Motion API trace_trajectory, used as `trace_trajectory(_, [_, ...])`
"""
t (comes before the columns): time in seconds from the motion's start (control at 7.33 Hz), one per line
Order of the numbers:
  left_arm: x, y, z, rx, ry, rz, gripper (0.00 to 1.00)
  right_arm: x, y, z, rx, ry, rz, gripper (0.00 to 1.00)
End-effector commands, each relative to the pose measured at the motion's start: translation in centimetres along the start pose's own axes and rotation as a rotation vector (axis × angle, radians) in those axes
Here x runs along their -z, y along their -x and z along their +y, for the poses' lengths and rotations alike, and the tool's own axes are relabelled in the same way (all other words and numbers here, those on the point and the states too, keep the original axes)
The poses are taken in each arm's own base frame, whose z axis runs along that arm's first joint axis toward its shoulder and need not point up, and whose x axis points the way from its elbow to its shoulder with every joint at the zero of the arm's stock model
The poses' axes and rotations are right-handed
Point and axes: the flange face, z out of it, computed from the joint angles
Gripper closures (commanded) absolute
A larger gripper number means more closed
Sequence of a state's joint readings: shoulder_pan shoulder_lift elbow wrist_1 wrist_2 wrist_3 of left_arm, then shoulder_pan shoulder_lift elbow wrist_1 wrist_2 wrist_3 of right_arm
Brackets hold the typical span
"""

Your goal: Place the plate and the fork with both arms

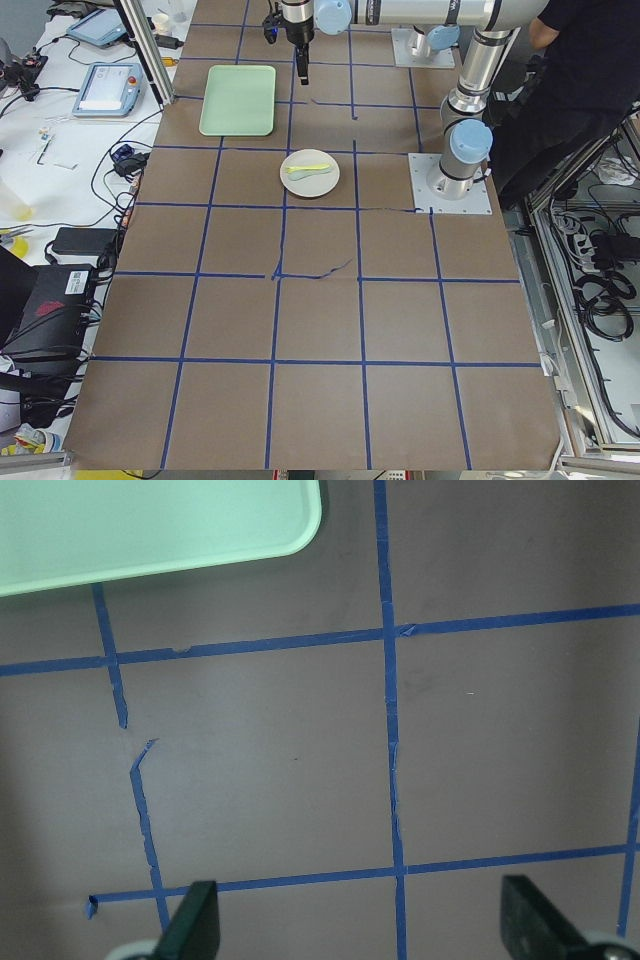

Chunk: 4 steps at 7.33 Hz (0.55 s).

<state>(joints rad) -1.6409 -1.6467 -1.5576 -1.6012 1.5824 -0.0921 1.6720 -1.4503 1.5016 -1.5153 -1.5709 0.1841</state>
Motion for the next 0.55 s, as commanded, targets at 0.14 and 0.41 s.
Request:
trace_trajectory(0.14, [0.01, 0.03, 0.01, 0.001, -0.001, 0.003, 0.00, -0.03, -0.08, -0.06, -0.002, -0.003, 0.009, 0.00])
trace_trajectory(0.41, [0.36, 0.13, -0.01, 0.003, -0.013, 0.002, 0.00, 0.05, -0.09, -0.07, 0.000, -0.004, 0.010, 0.00])
